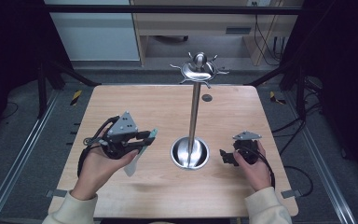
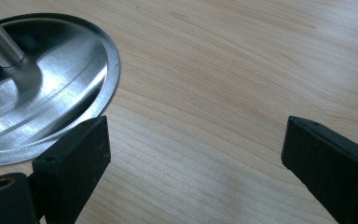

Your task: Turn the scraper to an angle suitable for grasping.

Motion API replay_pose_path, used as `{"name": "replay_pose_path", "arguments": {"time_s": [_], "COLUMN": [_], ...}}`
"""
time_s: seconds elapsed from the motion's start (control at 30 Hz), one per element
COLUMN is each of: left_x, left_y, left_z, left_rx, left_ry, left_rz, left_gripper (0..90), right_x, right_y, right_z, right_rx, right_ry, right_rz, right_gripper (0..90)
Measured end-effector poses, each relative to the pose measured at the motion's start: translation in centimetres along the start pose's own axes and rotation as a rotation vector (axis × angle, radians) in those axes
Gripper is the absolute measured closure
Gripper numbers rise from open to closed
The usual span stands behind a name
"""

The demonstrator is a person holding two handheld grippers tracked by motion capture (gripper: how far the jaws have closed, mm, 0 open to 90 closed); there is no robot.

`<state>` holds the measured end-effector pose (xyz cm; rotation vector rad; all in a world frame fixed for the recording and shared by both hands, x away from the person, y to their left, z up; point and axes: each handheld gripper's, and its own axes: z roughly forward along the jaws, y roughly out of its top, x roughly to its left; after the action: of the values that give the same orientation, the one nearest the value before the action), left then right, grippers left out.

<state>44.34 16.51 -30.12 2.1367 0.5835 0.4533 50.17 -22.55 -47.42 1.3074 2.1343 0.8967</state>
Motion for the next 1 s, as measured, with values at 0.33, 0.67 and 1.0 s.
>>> {"name": "replay_pose_path", "arguments": {"time_s": [0.33,0.67,1.0], "left_x": [-0.3,-1.0,-1.6], "left_y": [0.9,1.5,2.0], "left_z": [-0.5,-1.0,-1.3], "left_rx": [-0.06,-0.13,-0.166], "left_ry": [0.023,0.05,0.051], "left_rz": [-0.008,-0.014,-0.019], "left_gripper": [74.0,74.0,73.9], "right_x": [0.0,-0.1,0.0], "right_y": [0.0,0.0,0.0], "right_z": [0.0,0.0,0.0], "right_rx": [-0.005,-0.005,-0.001], "right_ry": [-0.001,-0.002,0.0], "right_rz": [0.0,-0.002,0.001], "right_gripper": [8.4,8.3,8.3]}}
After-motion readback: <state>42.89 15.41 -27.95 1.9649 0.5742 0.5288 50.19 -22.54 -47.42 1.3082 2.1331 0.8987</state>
